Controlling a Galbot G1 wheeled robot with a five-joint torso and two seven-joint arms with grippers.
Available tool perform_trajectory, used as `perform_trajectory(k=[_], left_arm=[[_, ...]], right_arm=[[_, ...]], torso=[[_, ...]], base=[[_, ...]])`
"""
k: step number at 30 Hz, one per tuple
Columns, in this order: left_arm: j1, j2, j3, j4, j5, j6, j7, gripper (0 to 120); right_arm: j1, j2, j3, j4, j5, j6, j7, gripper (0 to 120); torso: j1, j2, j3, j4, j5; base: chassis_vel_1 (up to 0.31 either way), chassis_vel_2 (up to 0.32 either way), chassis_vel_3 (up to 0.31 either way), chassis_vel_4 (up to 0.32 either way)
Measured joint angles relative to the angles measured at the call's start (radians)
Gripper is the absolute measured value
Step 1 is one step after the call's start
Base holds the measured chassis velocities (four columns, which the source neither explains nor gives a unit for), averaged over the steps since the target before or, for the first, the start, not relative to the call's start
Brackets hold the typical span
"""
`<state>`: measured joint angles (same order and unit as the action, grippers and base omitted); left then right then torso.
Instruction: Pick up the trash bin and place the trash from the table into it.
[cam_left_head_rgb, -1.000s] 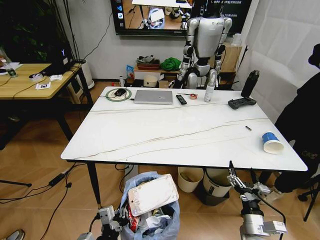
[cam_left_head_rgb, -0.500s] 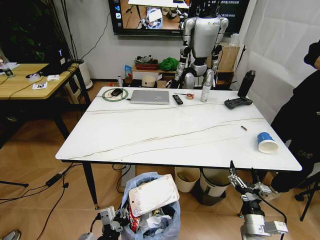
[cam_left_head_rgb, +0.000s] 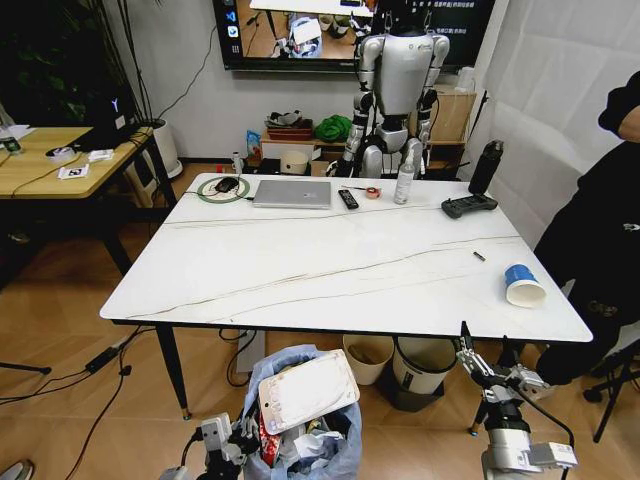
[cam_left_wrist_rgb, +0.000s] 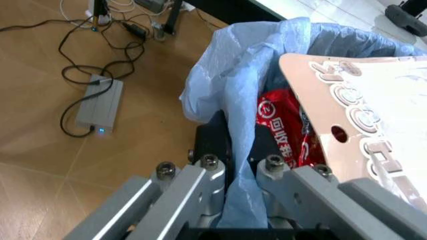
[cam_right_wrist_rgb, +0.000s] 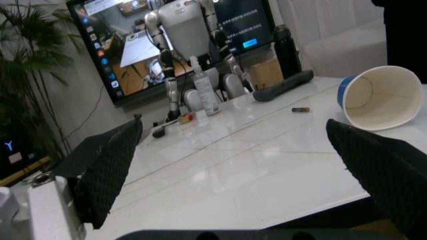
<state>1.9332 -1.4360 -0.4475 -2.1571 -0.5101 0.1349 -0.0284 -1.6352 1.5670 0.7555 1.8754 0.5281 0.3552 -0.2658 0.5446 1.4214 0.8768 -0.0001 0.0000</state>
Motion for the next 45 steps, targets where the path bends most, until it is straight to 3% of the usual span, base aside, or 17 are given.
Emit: perform_trajectory(k=[45], left_arm=[[0.015,-0.013,0.010,-0.001,0.019,-0.013,0.005,0]], right_arm=[[0.001,-0.011,-0.003,0.003,0.020,-0.003,-0.006,100]], torso=[[0.000,0.000,0.000,0.0000,0.0000]], base=[[-0.050,-0.052,0.050,0.050]])
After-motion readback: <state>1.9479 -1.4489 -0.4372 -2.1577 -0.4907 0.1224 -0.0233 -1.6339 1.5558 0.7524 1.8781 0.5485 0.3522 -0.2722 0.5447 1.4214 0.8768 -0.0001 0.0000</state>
